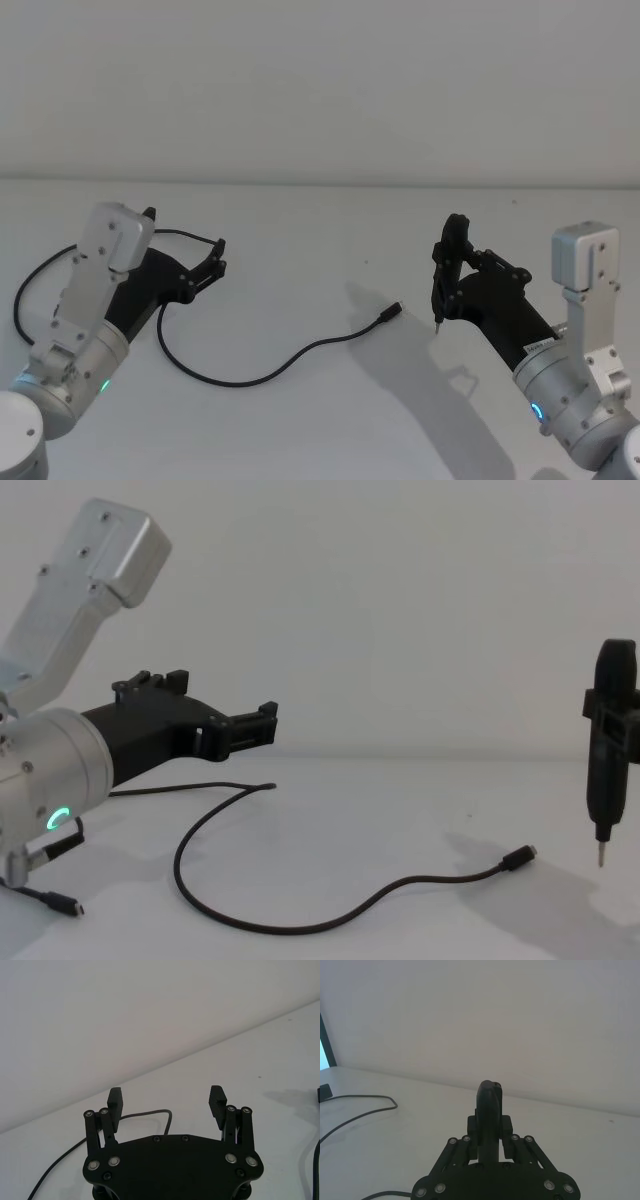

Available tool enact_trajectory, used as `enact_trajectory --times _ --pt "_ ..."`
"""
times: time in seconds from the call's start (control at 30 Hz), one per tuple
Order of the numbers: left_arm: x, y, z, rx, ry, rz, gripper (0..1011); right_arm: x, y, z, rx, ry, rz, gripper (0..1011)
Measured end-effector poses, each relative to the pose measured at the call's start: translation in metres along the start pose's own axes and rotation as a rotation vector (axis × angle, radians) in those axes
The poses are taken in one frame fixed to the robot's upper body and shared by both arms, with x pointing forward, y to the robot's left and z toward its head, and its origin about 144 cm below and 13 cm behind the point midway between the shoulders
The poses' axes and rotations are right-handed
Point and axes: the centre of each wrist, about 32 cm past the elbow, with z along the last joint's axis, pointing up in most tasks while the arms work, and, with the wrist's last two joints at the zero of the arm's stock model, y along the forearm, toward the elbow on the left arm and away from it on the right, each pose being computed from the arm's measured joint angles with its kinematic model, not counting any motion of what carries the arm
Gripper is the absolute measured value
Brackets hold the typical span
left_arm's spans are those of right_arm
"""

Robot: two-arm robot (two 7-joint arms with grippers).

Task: Pick up the data cable with the one hand.

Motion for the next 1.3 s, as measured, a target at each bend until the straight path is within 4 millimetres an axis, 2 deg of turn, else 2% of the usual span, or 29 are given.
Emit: enact_trajectory --times 1.0,1.3 --pt "0.0001 0.0003 0.0002 0.000 0.001 0.003 1004 0.0000 0.0000 0.0000 0.000 0.000 0.000 274" --pt "0.0013 -0.0070 0.0082 0.017 0.017 -0.062 1004 0.0000 0.0000 0.0000 0.000 0.000 0.000 275"
